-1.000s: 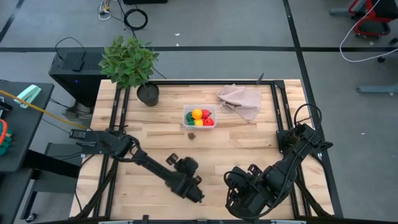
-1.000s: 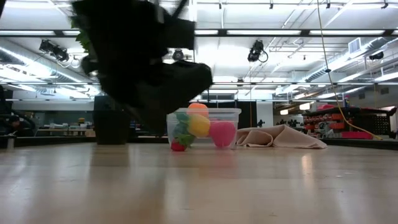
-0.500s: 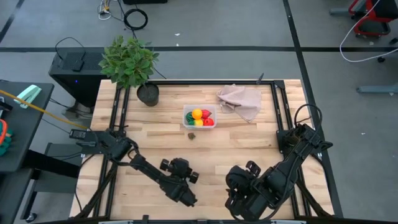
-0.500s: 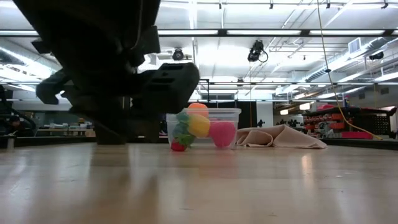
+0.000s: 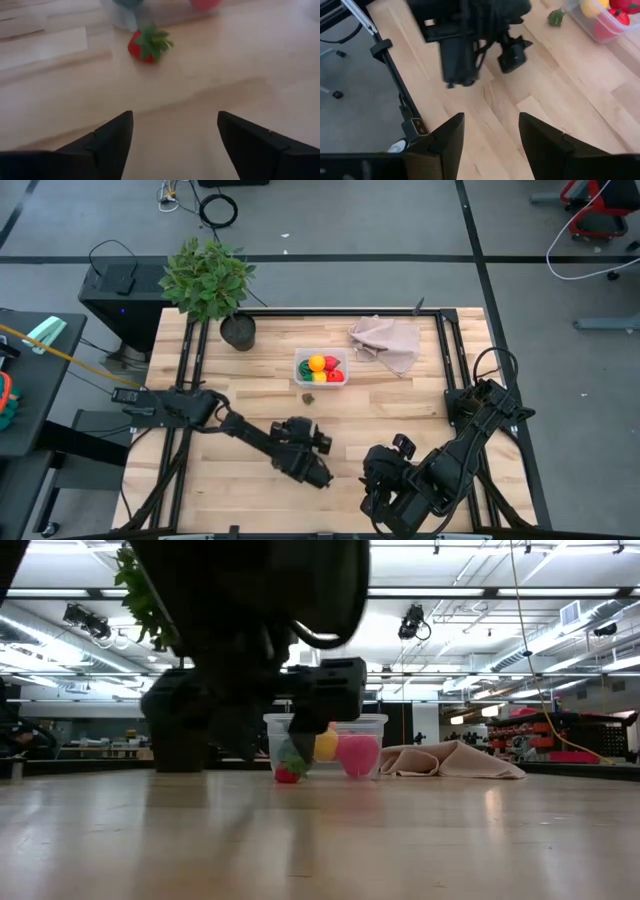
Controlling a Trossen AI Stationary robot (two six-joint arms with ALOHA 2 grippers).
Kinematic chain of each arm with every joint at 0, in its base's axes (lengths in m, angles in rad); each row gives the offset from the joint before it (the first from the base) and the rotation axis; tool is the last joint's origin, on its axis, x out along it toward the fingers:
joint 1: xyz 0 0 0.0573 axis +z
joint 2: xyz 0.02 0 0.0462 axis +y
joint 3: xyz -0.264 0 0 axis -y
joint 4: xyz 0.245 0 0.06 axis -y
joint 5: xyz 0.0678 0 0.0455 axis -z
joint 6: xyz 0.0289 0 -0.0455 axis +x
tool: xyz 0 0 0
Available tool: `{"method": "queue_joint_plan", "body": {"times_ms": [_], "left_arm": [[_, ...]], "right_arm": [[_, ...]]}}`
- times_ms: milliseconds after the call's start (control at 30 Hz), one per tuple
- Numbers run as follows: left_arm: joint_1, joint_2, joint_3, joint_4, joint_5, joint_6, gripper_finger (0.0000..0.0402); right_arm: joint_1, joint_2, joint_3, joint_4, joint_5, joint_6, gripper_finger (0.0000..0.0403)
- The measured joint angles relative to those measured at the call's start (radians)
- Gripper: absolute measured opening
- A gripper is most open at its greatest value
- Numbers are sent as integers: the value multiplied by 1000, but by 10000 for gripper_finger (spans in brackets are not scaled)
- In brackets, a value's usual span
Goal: Pick and placing Produce into tupperware
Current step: Put the red strawberry into the transparent container
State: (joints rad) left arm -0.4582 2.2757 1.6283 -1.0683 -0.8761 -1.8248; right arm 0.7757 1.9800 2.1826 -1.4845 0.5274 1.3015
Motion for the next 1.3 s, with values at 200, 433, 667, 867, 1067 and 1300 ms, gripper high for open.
{"method": "queue_joint_plan", "body": {"times_ms": [200,433,667,867,1067,1300], "left_arm": [[82,0,0,41,0,2,317],[148,8,1,101,3,10,319],[188,15,1,99,7,36,316],[222,15,1,96,8,38,316],[233,15,1,96,9,52,314],[249,15,1,95,15,64,292]], "right_arm": [[0,0,0,0,14,-18,195],[-1,0,0,1,14,-18,195],[-1,0,0,18,14,-12,195],[-6,0,0,35,11,-12,195],[-17,0,0,42,6,-12,195],[-21,0,0,42,3,-14,195]]}}
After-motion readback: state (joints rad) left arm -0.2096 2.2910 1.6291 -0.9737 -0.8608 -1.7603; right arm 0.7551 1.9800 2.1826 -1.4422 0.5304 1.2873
